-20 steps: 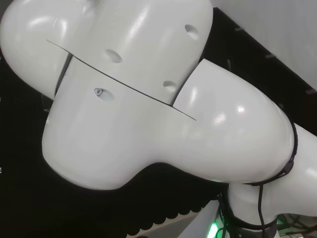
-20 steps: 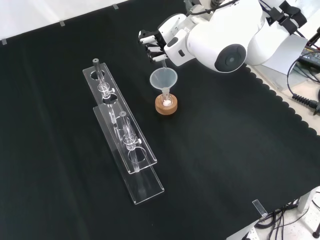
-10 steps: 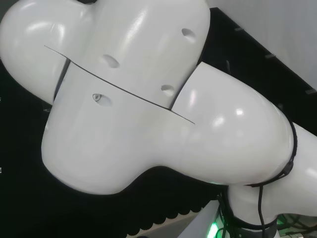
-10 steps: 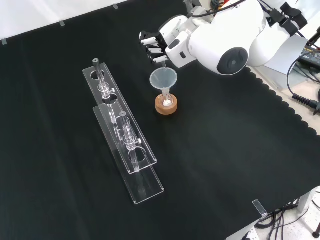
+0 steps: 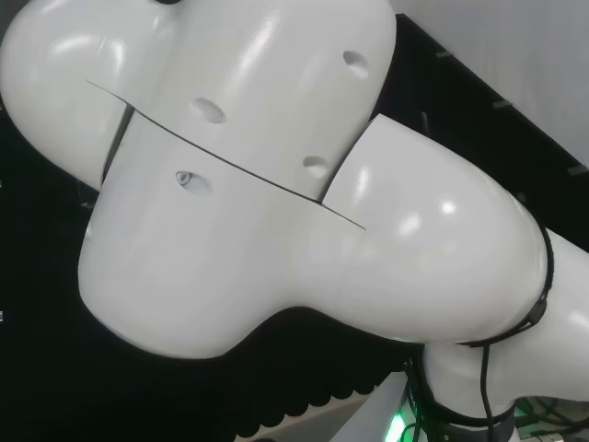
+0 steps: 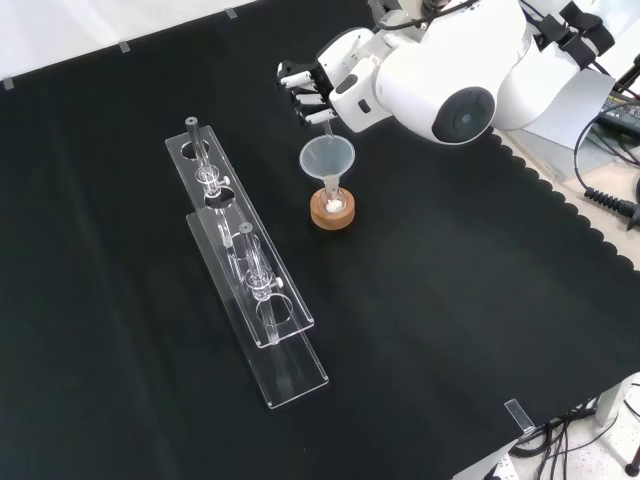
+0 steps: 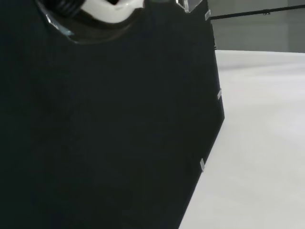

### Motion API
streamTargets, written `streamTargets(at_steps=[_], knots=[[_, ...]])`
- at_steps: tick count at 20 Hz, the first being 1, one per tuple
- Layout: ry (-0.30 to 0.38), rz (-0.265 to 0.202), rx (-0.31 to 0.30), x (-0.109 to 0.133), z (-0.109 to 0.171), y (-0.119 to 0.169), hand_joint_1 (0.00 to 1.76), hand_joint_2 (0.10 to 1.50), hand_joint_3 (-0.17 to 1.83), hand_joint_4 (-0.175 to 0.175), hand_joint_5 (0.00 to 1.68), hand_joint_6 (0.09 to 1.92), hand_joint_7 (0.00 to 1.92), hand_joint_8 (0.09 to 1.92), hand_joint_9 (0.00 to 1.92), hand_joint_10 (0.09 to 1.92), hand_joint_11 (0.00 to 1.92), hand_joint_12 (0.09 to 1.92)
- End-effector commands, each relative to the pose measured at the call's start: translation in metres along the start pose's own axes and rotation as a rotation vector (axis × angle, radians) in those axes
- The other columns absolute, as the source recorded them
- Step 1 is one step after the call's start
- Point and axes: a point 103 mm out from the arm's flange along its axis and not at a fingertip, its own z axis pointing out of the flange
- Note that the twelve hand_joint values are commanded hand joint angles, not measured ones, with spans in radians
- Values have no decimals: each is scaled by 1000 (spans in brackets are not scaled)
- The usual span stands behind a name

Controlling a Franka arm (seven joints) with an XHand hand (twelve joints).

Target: Pour all the NaCl from the weighing funnel into the round-bottom flask.

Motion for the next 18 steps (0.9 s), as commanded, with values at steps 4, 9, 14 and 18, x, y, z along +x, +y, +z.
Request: streamTargets(at_steps=[4,9,14,18], knots=[[176,2,-18,-9,14,0,1048,842,506,175,1042,1008,1041,585,1276,257,824,1088],[268,6,-20,-11,24,0,1048,842,507,175,1042,1009,1041,585,1276,257,825,1088],[345,6,-25,-15,37,1,1048,842,507,175,1042,1009,1040,586,1276,257,825,1088],[401,4,-24,-17,45,1,1048,841,508,175,1042,1009,1040,586,1276,256,825,1087]])
